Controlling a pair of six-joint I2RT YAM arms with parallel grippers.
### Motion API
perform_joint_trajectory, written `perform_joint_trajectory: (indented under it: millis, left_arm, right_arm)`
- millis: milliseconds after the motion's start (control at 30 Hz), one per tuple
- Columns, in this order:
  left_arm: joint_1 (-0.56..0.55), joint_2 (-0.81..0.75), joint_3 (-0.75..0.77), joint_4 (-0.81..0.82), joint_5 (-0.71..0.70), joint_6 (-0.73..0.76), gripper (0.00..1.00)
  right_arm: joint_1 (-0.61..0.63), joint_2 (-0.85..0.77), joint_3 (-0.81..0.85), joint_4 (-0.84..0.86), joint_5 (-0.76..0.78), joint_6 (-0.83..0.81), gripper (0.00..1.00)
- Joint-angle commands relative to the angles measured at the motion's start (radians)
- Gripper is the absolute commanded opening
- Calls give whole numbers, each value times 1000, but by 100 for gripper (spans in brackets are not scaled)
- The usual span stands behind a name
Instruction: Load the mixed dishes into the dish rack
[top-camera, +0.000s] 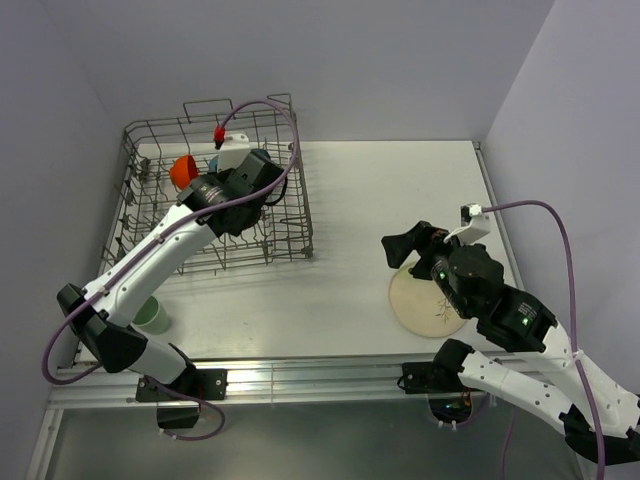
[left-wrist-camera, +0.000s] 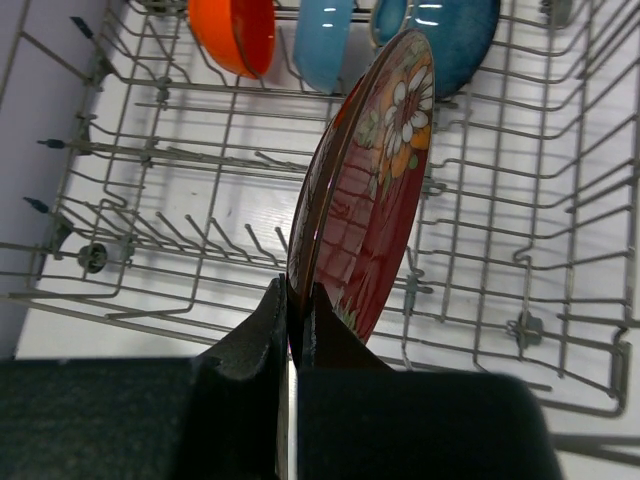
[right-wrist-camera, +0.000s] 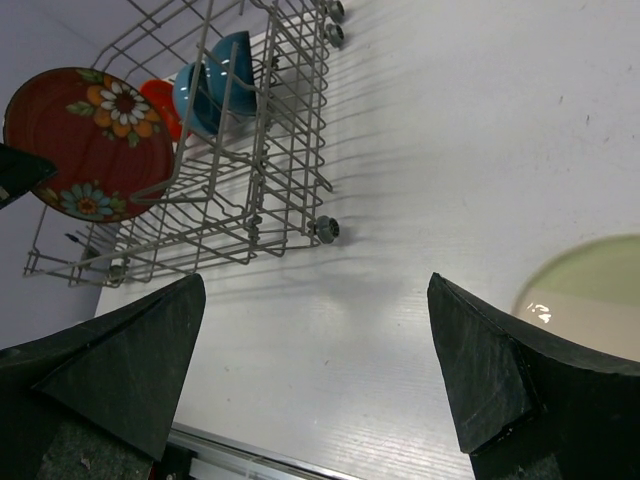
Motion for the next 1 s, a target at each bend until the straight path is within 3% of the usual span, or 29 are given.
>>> perform_joint_trajectory:
  millis: [0,167,967]
  left_arm:
    - [-6,16,63,-18,-129,-33,0]
    - [-6,61,69,-53,-172,-46,0]
    - [16,219,-32,25,-96,-52,0]
  right_arm:
    - [-5,-13,-8,-3,29,0,100]
    - [-5,-22,-13,-14,34,0,100]
    - [-17,-27,-77,-79,6,78,100]
